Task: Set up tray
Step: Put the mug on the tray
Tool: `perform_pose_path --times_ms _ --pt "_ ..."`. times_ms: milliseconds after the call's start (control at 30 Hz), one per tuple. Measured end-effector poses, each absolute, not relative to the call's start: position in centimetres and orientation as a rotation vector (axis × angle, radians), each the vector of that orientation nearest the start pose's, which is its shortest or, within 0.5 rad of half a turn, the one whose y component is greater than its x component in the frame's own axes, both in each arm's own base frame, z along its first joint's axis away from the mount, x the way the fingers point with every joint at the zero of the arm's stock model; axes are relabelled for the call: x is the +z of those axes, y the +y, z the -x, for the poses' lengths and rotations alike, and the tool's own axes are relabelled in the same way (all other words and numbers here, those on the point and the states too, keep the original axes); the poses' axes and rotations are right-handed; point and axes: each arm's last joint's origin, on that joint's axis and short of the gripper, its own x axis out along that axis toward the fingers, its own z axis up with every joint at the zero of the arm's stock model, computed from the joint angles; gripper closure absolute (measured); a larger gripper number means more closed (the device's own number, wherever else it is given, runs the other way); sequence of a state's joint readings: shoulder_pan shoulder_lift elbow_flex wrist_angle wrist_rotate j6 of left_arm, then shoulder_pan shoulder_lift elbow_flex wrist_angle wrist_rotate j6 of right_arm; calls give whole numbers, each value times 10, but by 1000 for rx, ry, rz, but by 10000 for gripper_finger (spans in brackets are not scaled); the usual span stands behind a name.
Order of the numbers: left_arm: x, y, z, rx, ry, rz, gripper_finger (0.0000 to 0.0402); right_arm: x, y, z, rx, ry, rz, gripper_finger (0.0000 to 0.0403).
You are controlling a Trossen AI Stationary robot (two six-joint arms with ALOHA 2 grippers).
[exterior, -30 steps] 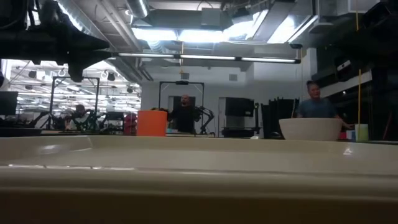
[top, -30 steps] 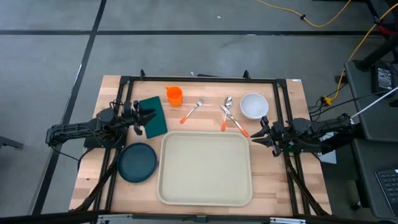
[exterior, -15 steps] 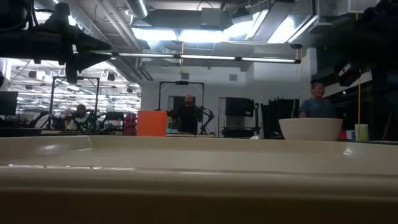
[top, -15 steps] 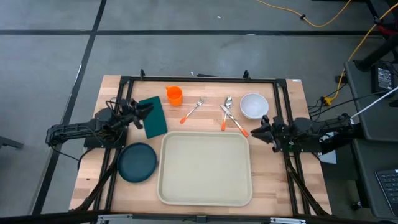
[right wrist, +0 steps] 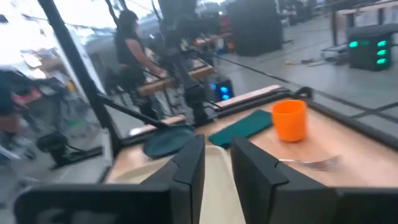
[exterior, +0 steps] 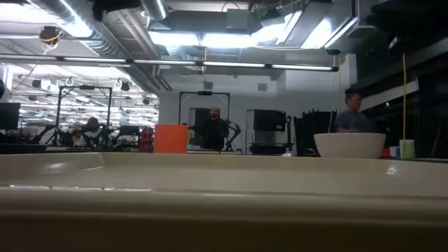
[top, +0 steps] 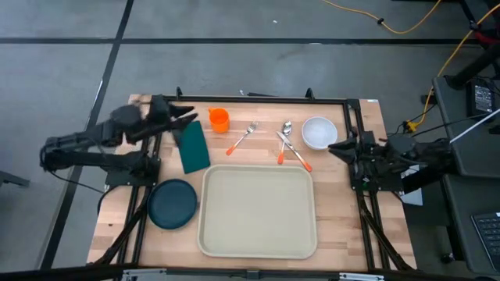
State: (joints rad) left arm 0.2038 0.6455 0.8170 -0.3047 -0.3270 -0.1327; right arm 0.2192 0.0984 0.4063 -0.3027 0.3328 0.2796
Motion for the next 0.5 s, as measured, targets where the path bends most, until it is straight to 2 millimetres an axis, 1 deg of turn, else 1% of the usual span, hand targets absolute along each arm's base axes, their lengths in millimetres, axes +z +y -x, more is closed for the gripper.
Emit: perform_pose_path --times_ms 100,167,233,300,400,500 --pt "360 53 -157 622 404 98 272 272 3 -64 -172 1 -244 320" --pt "357 69 -175 655 605 77 272 274 2 -64 -196 14 -219 320" --pt "354 86 -190 618 749 89 271 275 2 -64 -197 17 -210 320" --pt "353 103 -205 532 793 155 271 274 2 -64 -197 18 -218 320" --pt "343 128 -224 396 847 254 269 274 2 -64 -193 20 -247 320" --pt "334 150 -236 372 902 267 252 274 3 -64 -168 22 -270 320"
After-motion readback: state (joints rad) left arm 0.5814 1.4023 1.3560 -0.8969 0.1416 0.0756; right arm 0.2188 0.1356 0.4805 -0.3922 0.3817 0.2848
